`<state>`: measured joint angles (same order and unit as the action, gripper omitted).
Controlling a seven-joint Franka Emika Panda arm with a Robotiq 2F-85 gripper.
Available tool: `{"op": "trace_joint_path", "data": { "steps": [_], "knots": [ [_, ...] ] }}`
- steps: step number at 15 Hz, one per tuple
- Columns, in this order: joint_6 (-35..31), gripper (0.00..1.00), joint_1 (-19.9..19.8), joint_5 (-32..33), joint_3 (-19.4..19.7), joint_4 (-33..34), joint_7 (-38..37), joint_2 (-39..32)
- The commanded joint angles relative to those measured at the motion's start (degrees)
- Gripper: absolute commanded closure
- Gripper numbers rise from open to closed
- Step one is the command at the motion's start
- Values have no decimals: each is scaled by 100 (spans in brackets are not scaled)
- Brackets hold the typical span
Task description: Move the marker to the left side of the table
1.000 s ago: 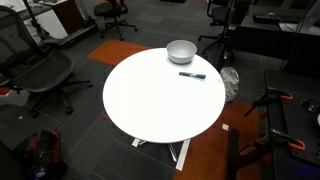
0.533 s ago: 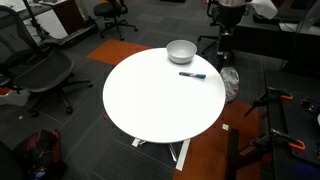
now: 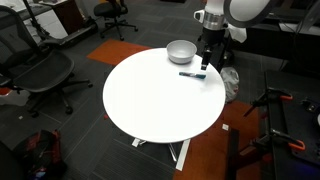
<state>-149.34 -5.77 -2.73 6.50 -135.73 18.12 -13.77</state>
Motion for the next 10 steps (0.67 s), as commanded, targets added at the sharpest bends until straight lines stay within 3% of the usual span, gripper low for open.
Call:
{"op": "trace_joint_path", "data": {
  "steps": [1,10],
  "knots": [
    [-66,0,-288,-176,-248,569,223,-532],
    [33,0,-584,-85,-517,1354,160,-1374]
  ]
}}
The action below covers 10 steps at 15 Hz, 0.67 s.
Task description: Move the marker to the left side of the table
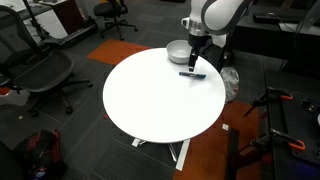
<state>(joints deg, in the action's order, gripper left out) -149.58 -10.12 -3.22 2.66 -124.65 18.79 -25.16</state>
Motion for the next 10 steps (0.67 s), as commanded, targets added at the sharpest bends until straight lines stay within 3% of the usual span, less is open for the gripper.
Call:
{"op": "trace_joint_path", "data": {
  "steps": [1,10],
  "knots": [
    [57,0,-165,-28,-144,292,84,-301],
    [58,0,-196,62,-153,570,12,-795]
  ]
}}
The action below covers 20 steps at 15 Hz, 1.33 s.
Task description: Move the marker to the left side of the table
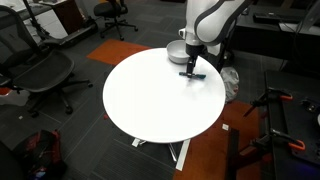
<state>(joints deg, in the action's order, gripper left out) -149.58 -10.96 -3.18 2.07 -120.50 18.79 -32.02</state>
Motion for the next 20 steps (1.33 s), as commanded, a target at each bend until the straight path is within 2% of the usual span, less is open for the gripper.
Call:
{"op": "trace_joint_path", "data": {
  "steps": [1,2,7,12,14,20],
  "knots": [
    [38,25,-118,65,-98,162,26,-129],
    [47,26,-112,79,-91,180,16,-145],
    [53,66,-108,90,-89,233,-2,-181],
    [68,100,-103,91,-86,243,-17,-194],
    [156,95,1,146,-31,252,-159,-161],
    [528,95,622,618,-112,326,-390,114]
  ]
}}
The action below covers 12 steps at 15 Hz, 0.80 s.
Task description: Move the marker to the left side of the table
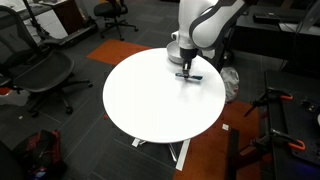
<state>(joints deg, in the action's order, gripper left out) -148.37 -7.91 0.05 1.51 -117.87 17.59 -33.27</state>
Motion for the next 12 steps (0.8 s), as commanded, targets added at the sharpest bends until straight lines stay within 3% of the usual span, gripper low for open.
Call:
{"op": "trace_joint_path", "data": {
  "steps": [1,6,12],
  "knots": [
    [510,95,461,408,-77,147,-312,225],
    [1025,95,905,883,-316,745,-36,60],
    [1408,95,1126,1125,-700,1427,451,-192]
  ]
}}
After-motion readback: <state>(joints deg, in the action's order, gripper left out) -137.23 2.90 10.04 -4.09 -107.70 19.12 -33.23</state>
